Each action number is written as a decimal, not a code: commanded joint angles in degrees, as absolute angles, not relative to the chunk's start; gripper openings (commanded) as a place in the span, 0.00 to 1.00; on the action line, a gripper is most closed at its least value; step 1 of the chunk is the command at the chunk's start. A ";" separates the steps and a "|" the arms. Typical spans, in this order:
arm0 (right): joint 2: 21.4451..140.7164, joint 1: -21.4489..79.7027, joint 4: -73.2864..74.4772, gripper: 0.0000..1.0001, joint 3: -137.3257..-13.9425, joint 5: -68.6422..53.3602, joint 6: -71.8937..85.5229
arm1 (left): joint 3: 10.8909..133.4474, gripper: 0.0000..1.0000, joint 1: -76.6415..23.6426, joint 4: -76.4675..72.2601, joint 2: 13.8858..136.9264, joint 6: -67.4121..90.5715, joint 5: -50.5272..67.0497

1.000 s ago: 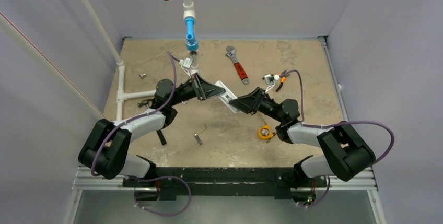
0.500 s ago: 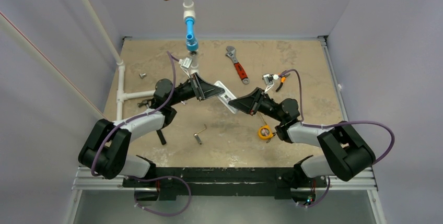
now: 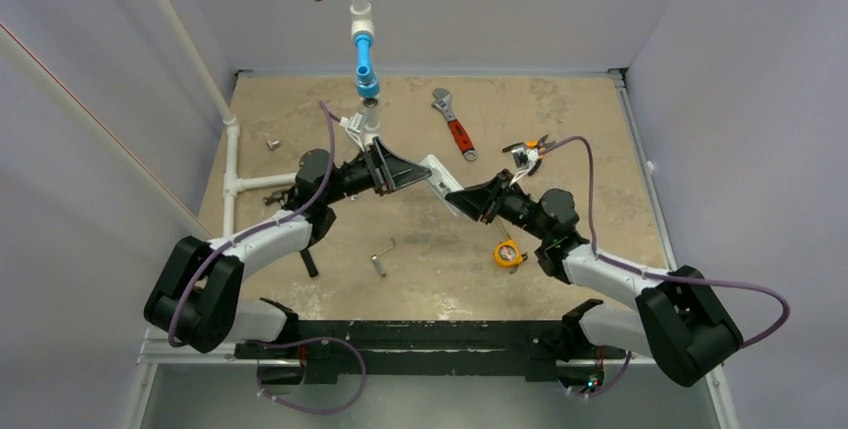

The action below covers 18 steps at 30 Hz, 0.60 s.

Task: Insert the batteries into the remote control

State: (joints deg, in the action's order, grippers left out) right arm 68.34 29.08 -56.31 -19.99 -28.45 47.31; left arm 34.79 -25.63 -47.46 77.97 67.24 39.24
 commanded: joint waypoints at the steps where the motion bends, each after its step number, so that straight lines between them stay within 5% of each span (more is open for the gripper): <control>1: 64.70 29.28 -45.88 0.00 -19.32 -18.94 35.22 | 37.51 1.00 -25.28 -32.25 72.76 60.07 32.87; 9: 65.71 38.32 -34.35 0.00 -18.80 -0.25 17.99 | 43.83 1.00 -25.29 -1.88 64.97 49.12 16.31; 18: 74.61 51.80 -41.26 0.00 -16.92 15.89 5.76 | 44.50 1.00 -25.27 2.63 63.52 48.10 14.44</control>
State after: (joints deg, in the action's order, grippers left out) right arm 72.71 47.86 -35.88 -18.13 5.65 14.17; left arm 42.33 -25.52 -1.04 64.05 50.46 16.36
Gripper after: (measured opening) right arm 0.245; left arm 0.998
